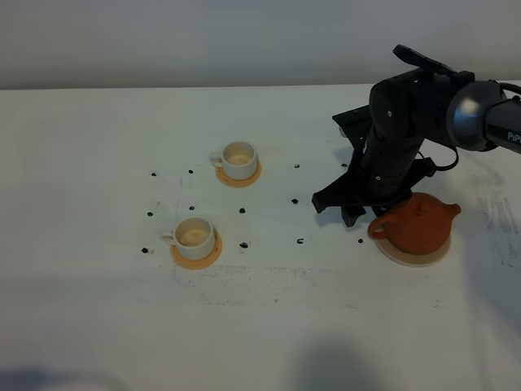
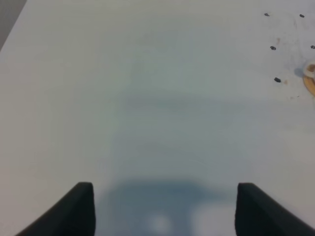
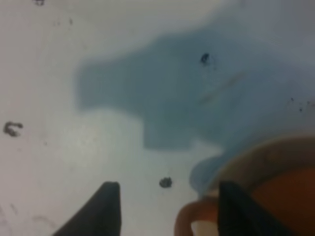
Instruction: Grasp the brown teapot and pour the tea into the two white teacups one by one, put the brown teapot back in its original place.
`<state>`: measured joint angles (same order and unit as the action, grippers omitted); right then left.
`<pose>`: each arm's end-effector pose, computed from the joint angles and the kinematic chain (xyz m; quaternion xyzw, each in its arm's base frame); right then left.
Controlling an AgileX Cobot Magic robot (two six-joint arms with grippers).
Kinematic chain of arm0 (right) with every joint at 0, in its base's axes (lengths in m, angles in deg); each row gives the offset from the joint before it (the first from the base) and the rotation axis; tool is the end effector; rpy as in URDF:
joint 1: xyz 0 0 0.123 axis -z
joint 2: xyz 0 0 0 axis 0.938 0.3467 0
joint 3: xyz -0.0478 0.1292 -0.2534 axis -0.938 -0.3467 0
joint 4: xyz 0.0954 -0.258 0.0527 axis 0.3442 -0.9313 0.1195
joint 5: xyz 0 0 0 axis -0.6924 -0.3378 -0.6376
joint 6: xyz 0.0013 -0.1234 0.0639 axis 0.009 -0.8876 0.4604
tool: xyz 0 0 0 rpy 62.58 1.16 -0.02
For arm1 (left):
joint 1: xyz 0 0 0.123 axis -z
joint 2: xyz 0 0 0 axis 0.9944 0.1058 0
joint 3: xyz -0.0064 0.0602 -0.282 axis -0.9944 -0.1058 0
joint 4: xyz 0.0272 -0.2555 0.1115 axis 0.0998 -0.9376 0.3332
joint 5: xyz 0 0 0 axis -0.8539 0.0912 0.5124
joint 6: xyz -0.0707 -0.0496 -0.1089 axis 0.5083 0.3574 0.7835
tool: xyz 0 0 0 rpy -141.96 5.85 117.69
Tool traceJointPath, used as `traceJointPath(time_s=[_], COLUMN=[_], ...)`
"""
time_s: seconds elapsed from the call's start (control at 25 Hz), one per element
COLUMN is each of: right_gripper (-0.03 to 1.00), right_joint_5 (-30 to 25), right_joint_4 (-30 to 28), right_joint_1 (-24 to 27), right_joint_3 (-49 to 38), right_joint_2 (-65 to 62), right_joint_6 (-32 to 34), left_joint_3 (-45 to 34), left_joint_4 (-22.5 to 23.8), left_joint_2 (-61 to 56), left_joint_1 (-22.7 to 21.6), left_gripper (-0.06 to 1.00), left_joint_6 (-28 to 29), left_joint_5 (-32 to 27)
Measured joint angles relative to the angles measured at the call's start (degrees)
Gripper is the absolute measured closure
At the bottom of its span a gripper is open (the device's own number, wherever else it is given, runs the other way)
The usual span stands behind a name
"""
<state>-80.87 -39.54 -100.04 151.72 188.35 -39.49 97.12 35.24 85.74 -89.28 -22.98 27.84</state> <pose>0.3815 0.2241 0.0940 -0.2314 0.9709 0.0209 0.0587 0.0637 0.0109 0.2530 -0.0561 0.8639 0.0347 0.4992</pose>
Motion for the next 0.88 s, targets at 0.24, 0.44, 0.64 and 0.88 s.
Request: traceJointPath(time_s=[0.24, 0.44, 0.64, 0.88], right_gripper=[0.53, 0.53, 0.53, 0.53], right_joint_5=[-0.5, -1.0, -2.3, -4.5], right_joint_4=[-0.4, -0.1, 0.4, 0.8], right_joint_1=[0.0, 0.0, -0.1, -0.2], right_joint_3=[0.0, -0.4, -0.4, -0.4], right_joint_2=[0.0, -0.1, -0.2, -0.2], right_joint_6=[0.0, -0.4, -1.6, -2.8], left_joint_3=[0.0, 0.0, 0.0, 0.0], left_joint_4=[0.0, 0.0, 0.0, 0.0], left_joint_2=[0.0, 0.0, 0.0, 0.0], left_joint_1=[0.0, 0.0, 0.0, 0.0], left_gripper=[0.37, 0.37, 0.37, 0.37], left_joint_6=[0.0, 0.0, 0.0, 0.0], left_joint_5=[0.0, 0.0, 0.0, 0.0])
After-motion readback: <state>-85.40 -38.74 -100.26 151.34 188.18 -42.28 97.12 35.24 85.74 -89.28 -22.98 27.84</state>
